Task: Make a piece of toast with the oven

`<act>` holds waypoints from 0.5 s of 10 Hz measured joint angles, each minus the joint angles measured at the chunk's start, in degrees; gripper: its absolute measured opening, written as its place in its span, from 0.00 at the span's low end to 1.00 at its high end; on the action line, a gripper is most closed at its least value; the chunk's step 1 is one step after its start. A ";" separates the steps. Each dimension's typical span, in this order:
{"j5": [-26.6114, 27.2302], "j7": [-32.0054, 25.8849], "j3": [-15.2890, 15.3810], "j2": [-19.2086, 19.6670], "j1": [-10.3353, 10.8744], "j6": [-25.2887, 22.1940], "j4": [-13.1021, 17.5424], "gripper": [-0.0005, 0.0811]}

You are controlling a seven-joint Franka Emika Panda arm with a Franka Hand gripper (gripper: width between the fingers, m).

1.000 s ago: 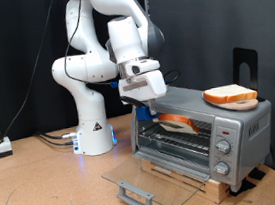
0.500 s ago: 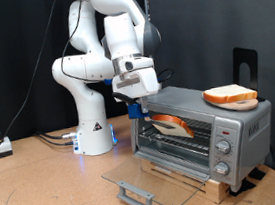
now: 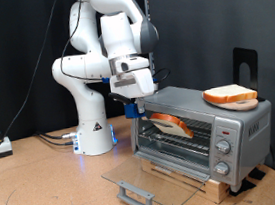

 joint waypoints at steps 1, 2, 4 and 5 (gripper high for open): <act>0.45 0.08 -0.41 -0.01 -0.02 -0.33 0.00 0.53; 0.57 0.42 -0.76 -0.06 -0.14 -1.07 0.00 0.53; 0.57 1.49 -0.86 -0.27 -0.94 -2.16 0.00 0.53; 0.57 1.54 -0.85 -0.33 -1.23 -2.15 0.00 0.53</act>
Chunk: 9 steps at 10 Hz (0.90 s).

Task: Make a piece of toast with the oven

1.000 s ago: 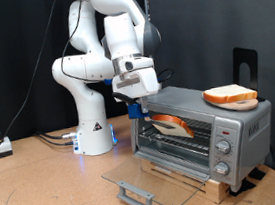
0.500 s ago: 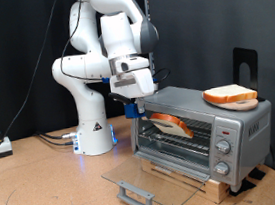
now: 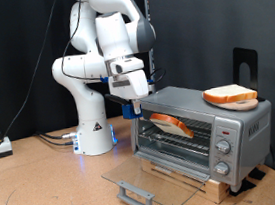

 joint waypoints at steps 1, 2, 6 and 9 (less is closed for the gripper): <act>0.00 0.84 0.01 -0.05 -0.32 -0.08 0.00 0.53; 0.97 3.14 1.23 0.61 -0.37 0.02 -0.02 0.53; 7.29 11.02 10.24 9.26 -0.11 8.20 0.34 0.53; 13.50 7.99 11.85 14.20 1.49 13.28 1.34 0.53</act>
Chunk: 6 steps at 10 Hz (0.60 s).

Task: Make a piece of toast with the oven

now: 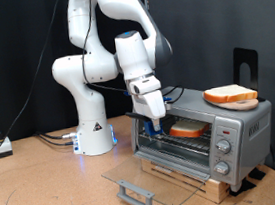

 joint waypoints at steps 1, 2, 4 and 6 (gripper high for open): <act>2.06 -1.94 -0.68 0.04 0.53 -0.22 0.35 0.53; 3.42 -3.30 -1.63 -0.19 0.95 -0.99 0.61 0.53; 3.38 -6.28 -4.49 -1.24 0.52 -2.60 0.56 0.53; 0.01 -8.08 -5.97 -1.79 -2.96 -3.03 0.34 0.53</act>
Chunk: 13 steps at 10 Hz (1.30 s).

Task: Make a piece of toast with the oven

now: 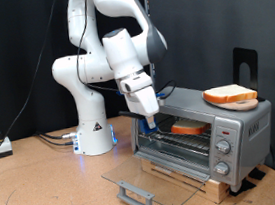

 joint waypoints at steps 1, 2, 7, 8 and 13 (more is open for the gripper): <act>-2.21 0.60 -0.03 0.02 -2.50 -0.43 0.01 0.53; -3.40 0.87 -0.28 0.08 -4.97 -0.99 0.10 0.53; -3.74 -0.12 -5.57 0.30 -10.57 -6.83 1.99 0.53; -1.61 -1.12 -5.99 0.25 -10.01 -6.85 2.50 0.53; 7.49 -9.20 -15.35 -7.65 -6.68 -21.33 5.72 0.53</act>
